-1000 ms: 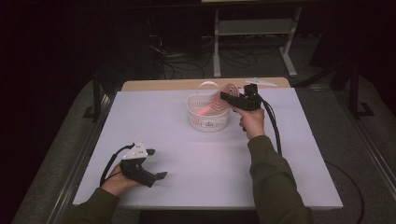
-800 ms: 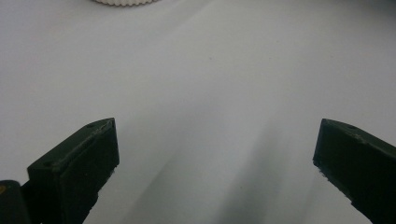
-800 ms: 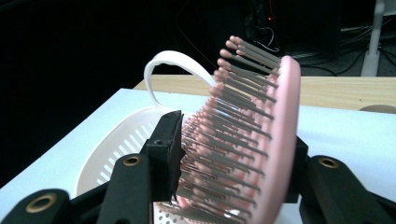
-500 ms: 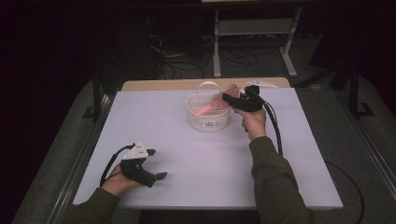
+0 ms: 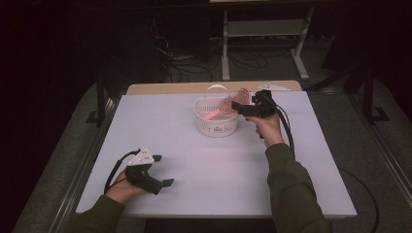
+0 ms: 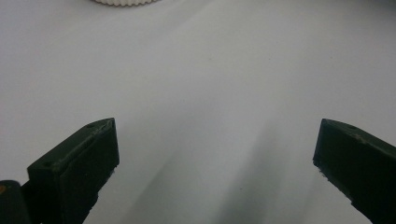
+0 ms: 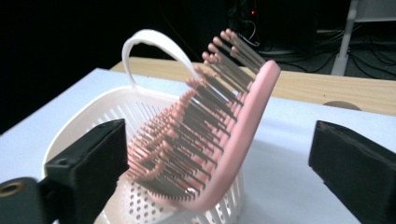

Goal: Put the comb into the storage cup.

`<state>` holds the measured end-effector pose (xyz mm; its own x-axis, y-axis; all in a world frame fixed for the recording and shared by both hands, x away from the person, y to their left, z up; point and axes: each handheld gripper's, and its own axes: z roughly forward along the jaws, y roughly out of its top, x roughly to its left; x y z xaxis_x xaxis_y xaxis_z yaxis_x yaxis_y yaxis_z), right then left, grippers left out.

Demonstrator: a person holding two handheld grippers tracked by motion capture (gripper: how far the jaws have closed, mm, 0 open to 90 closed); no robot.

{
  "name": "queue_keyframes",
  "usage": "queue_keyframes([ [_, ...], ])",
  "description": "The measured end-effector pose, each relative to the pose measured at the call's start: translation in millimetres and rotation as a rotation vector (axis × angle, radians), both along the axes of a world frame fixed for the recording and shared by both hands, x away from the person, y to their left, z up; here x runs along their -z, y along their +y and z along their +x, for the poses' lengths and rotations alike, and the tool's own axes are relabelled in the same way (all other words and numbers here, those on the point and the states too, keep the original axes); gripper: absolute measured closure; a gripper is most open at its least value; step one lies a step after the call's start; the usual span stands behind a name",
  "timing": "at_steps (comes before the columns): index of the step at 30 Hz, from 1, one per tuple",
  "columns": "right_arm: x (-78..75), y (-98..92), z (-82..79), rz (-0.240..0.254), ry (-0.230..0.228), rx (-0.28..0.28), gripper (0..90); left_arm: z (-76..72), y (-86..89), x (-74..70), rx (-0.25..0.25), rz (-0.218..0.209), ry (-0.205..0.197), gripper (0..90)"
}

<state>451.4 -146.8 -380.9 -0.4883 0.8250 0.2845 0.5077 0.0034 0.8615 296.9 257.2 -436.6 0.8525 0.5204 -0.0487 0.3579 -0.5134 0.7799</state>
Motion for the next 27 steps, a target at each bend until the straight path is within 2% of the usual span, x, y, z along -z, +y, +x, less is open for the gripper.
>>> queue_keyframes([
  [2, -0.1, -0.8, -0.8, -0.016, 0.001, -0.011, 0.0, 0.2, 0.3, -0.2, -0.005, -0.001, -0.002, 0.0],
  [9, -5.4, -1.7, -6.8, -0.082, -0.012, -0.054, 0.0, 0.4, 0.9, -1.3, -0.018, 0.002, -0.006, 0.0],
  [14, -7.1, -5.1, -12.7, -0.077, -0.014, -0.081, 0.0, -1.3, 4.3, -2.5, -0.034, -0.001, -0.017, 0.0],
  [27, -7.6, -12.3, -37.4, -0.142, -0.017, -0.16, 0.0, -0.7, 9.3, -3.8, -0.046, -0.014, -0.025, 0.0],
])
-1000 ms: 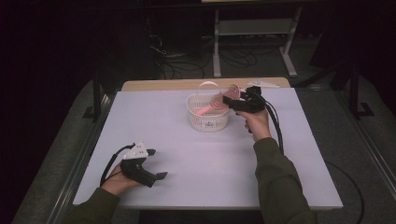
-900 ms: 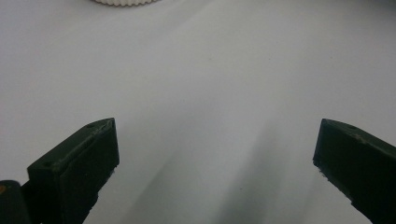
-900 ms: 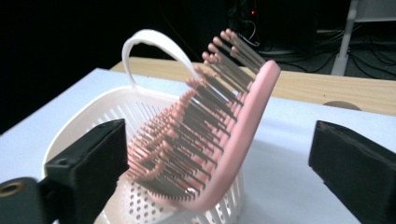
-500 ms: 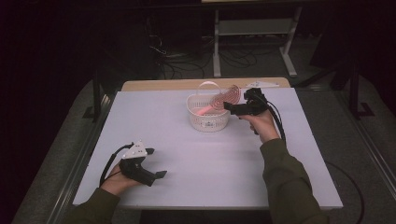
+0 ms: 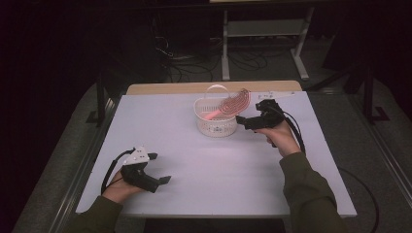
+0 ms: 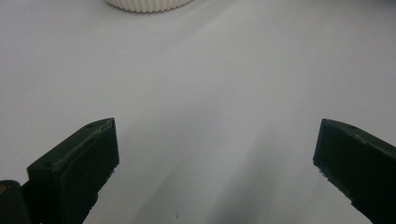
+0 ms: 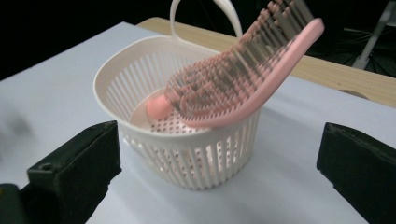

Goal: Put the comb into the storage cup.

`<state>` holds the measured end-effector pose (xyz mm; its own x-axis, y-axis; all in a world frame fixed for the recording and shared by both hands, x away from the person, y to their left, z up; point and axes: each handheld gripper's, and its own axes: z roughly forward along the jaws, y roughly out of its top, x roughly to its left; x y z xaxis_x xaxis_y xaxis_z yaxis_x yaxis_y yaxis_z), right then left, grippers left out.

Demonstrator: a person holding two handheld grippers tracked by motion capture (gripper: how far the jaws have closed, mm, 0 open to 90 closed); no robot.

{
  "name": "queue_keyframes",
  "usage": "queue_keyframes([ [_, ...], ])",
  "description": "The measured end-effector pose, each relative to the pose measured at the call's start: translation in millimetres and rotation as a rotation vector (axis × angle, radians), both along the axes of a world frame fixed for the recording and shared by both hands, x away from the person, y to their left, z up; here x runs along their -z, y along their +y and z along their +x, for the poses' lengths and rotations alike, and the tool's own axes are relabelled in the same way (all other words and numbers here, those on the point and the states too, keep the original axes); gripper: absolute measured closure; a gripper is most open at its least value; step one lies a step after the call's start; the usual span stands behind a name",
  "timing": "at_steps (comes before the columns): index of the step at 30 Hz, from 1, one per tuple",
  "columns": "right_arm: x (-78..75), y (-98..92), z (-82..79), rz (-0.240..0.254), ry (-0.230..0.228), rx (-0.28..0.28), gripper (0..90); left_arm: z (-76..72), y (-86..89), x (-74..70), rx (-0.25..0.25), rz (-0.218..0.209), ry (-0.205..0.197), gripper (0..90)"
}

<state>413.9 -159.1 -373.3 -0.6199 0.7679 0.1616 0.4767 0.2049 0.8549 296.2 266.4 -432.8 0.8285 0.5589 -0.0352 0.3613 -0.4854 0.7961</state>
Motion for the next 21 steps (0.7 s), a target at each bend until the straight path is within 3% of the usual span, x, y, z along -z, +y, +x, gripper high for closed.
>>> queue_keyframes([
  [4, 3.6, -1.7, -9.0, -0.039, -0.004, -0.014, 0.0, -0.1, 0.2, -0.2, 0.0, 0.0, -0.001, 0.0],
  [12, 12.3, -10.2, -25.6, -0.048, 0.011, -0.027, 0.0, 1.2, -0.6, -1.0, -0.008, -0.009, 0.001, 0.0],
  [16, 13.3, -10.2, -34.3, -0.089, 0.016, -0.037, 0.0, 1.2, -0.9, -1.0, -0.005, -0.007, 0.0, 0.0],
  [21, 19.1, -14.0, -45.0, -0.083, 0.027, -0.056, 0.0, 0.8, -1.1, -3.5, 0.0, -0.008, -0.01, 0.0],
])
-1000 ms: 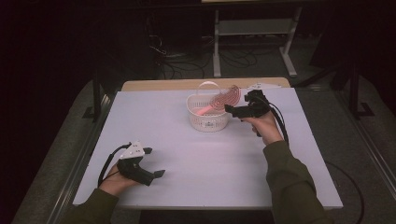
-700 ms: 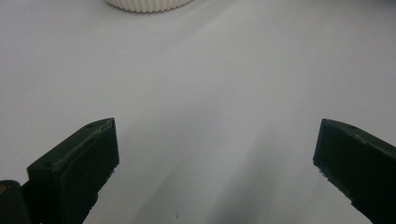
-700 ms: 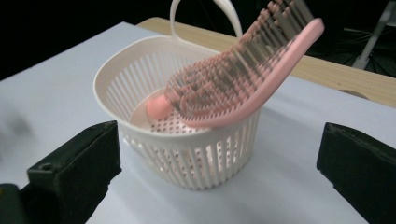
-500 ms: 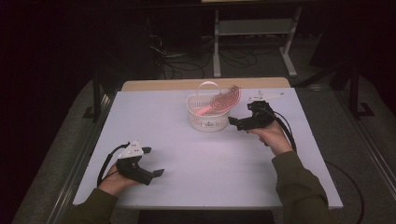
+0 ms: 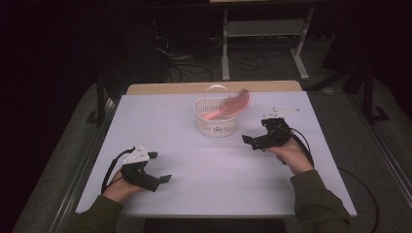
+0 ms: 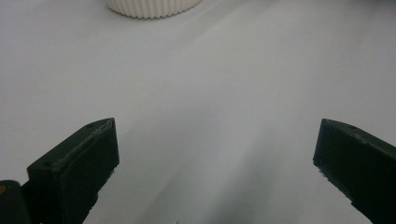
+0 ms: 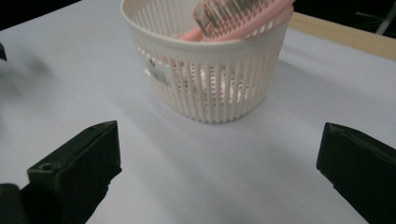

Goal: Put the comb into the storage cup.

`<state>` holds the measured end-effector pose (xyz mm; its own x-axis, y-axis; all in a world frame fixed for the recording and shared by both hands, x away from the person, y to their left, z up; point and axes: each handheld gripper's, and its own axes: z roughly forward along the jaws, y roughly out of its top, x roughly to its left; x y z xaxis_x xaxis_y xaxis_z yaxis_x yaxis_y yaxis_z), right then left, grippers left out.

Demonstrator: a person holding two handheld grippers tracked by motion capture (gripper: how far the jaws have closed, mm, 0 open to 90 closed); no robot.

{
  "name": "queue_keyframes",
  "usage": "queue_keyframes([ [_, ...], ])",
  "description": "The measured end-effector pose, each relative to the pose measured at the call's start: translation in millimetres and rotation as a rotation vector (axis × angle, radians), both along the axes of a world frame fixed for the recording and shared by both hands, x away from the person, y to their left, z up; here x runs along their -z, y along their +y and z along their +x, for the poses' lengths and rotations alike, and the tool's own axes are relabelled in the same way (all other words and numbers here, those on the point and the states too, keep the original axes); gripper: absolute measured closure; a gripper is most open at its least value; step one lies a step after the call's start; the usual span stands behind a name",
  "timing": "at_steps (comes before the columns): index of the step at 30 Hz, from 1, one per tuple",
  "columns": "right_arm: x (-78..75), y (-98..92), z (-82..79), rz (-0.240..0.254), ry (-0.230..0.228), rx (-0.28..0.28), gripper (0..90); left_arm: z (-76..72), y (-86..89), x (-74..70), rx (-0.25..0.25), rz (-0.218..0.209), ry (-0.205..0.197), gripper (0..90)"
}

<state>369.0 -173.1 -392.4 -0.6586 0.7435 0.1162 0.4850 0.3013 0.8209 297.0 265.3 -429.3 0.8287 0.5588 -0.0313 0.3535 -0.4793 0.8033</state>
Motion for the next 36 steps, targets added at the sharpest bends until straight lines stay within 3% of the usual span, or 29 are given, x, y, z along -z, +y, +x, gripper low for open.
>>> queue_keyframes([
  [11, 5.6, -1.7, -21.2, 0.016, -0.009, -0.027, 0.0, 0.2, 1.2, -0.5, 0.002, -0.011, -0.001, 0.0],
  [17, 15.7, -1.1, -31.1, -0.004, 0.0, -0.033, 0.0, -0.1, 1.4, -0.9, 0.002, -0.014, 0.0, 0.0],
  [36, 37.0, -13.3, -70.8, 0.028, 0.013, -0.031, 0.0, -0.3, 2.0, -1.5, 0.001, -0.014, 0.0, 0.0],
])
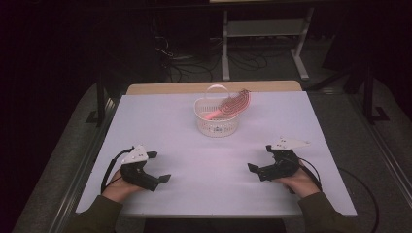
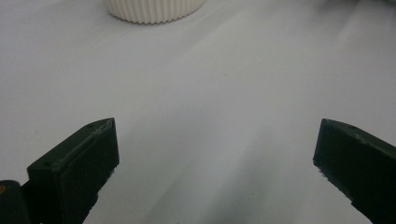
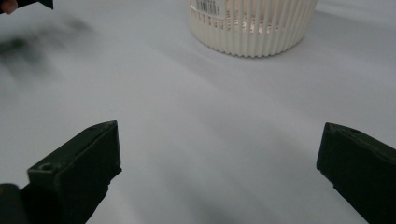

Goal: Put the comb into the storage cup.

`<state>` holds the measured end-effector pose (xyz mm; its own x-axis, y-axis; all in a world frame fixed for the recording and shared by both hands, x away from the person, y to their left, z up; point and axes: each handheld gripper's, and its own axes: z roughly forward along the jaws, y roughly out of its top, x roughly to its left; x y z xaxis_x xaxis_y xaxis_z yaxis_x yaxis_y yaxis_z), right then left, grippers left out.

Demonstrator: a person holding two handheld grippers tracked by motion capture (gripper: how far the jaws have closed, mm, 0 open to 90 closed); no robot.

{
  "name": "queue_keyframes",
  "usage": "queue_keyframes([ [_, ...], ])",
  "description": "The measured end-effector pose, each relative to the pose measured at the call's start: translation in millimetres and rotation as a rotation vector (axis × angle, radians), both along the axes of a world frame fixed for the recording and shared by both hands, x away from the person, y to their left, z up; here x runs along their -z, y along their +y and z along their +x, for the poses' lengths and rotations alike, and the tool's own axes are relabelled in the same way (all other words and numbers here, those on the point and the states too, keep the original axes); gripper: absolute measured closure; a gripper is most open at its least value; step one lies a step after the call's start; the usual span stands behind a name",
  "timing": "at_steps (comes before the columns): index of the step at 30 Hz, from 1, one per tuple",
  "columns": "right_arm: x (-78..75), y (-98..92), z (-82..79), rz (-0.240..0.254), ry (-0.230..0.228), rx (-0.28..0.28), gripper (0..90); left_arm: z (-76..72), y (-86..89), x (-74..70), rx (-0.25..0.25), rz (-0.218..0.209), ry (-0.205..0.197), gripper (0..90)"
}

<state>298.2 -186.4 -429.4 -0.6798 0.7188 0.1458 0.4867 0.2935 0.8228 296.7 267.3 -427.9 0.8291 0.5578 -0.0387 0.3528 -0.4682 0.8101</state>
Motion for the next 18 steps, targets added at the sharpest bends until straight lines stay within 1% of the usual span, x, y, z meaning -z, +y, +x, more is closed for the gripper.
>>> queue_keyframes([
  [5, 6.6, -2.0, -7.0, -0.033, 0.009, -0.016, 0.0, 0.1, 0.0, 0.0, 0.0, -0.001, 0.0, 0.0],
  [7, 8.7, -3.7, -9.1, -0.038, 0.014, -0.016, 0.0, 0.0, -0.1, -0.1, -0.002, -0.003, -0.001, 0.0],
  [8, 9.4, -4.6, -10.6, -0.036, 0.017, -0.01, 0.0, 0.0, 0.0, -0.2, -0.002, -0.004, -0.002, 0.0],
  [12, 11.5, -8.8, -14.3, -0.055, 0.003, 0.001, 0.0, 0.1, 0.0, -0.3, -0.002, -0.008, -0.002, 0.0],
  [14, 12.6, -10.8, -15.6, -0.049, 0.007, 0.007, 0.0, -0.3, 0.2, -0.7, -0.002, -0.01, -0.004, 0.0],
  [18, 14.1, -13.1, -16.2, -0.064, 0.007, 0.019, 0.0, 0.0, 0.6, -0.9, -0.002, -0.015, -0.004, 0.0],
])
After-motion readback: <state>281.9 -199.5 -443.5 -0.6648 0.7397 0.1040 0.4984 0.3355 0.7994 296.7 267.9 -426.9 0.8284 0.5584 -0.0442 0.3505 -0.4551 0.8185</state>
